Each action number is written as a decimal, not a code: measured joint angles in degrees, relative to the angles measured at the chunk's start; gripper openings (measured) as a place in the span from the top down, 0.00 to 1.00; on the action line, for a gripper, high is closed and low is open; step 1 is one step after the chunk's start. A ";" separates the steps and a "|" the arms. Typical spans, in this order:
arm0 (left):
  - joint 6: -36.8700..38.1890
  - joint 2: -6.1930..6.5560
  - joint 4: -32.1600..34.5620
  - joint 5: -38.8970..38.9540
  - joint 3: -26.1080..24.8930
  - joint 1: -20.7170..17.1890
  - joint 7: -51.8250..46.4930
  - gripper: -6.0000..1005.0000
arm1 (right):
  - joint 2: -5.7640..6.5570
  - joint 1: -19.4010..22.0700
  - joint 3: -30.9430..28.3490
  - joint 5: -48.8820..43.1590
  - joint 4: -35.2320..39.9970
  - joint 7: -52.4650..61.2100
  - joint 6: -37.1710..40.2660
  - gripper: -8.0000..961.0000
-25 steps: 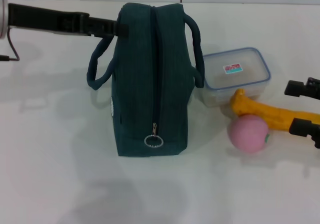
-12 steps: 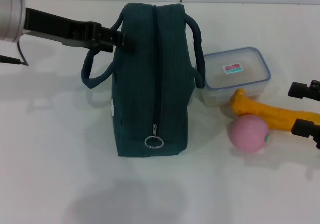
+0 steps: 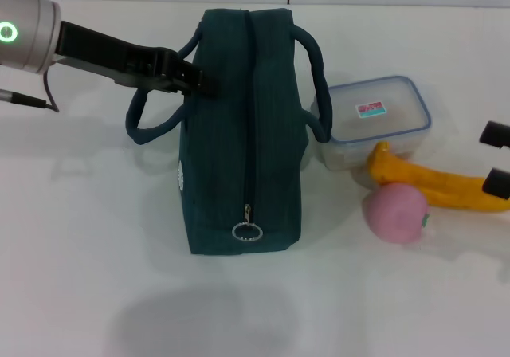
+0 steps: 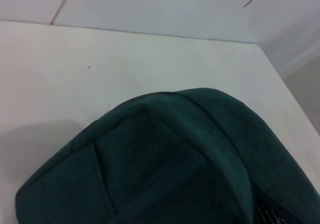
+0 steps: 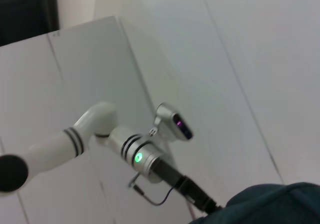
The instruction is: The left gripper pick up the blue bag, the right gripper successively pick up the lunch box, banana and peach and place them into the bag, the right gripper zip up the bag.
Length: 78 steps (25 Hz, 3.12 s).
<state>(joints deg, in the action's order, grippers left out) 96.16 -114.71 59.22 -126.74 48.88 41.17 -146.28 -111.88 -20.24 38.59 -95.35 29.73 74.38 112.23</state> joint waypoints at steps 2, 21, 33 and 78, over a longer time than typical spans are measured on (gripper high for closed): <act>-0.01 0.01 0.20 0.01 -0.18 -0.02 -0.01 0.56 | 0.10 0.01 -1.34 0.22 -1.18 0.18 -0.13 0.22; 0.08 -0.11 0.28 2.04 -0.38 -0.74 0.15 0.95 | -0.92 -0.84 -17.97 0.46 -15.90 11.60 -26.81 0.25; 0.79 -0.36 0.54 2.09 -0.19 -0.96 1.80 0.95 | -3.28 -6.56 -19.14 1.26 -22.36 17.77 -40.36 0.26; 2.19 -2.09 0.46 2.12 0.08 -3.35 4.48 0.95 | -3.89 -12.44 -14.75 2.63 -26.57 25.42 -44.84 0.92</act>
<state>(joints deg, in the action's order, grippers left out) 98.35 -116.80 59.68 -124.62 48.96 37.81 -141.80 -115.78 -32.67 23.84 -92.72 3.17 99.79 67.40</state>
